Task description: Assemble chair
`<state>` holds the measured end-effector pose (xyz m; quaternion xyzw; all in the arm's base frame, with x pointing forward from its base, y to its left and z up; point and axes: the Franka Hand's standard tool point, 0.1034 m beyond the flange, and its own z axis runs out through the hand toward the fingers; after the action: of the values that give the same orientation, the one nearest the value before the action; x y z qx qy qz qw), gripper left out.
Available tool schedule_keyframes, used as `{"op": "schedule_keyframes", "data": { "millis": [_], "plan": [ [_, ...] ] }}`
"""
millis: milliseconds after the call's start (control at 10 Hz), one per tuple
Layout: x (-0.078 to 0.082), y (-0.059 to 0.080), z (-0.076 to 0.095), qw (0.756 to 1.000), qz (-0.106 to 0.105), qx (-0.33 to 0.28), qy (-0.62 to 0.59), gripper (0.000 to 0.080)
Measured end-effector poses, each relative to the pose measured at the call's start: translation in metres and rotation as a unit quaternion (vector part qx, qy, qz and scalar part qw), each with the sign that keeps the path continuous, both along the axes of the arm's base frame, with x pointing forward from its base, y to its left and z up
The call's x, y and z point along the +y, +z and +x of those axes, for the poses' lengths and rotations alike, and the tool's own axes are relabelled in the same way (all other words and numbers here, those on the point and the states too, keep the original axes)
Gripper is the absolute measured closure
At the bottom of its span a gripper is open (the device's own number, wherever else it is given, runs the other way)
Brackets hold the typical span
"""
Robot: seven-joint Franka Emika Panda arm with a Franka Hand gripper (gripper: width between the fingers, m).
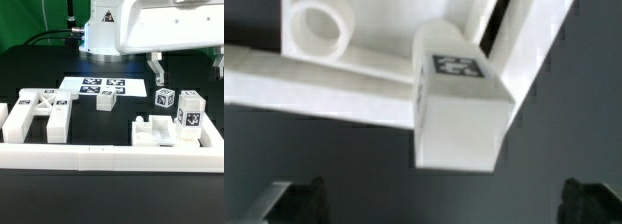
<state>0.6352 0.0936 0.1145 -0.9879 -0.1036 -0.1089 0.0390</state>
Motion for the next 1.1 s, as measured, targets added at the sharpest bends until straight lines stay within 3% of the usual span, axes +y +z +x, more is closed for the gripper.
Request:
{"op": "schedule_keyframes", "data": {
  "millis": [300, 400, 1100],
  "plan": [
    [0.008, -0.004, -0.006, 0.993, 0.001, 0.114, 0.008, 0.0151],
    [0.009, -0.004, -0.003, 0.992, 0.001, 0.123, 0.009, 0.0151],
    [0.006, -0.023, 0.006, 0.995, 0.001, 0.096, 0.011, 0.0151]
  ]
}}
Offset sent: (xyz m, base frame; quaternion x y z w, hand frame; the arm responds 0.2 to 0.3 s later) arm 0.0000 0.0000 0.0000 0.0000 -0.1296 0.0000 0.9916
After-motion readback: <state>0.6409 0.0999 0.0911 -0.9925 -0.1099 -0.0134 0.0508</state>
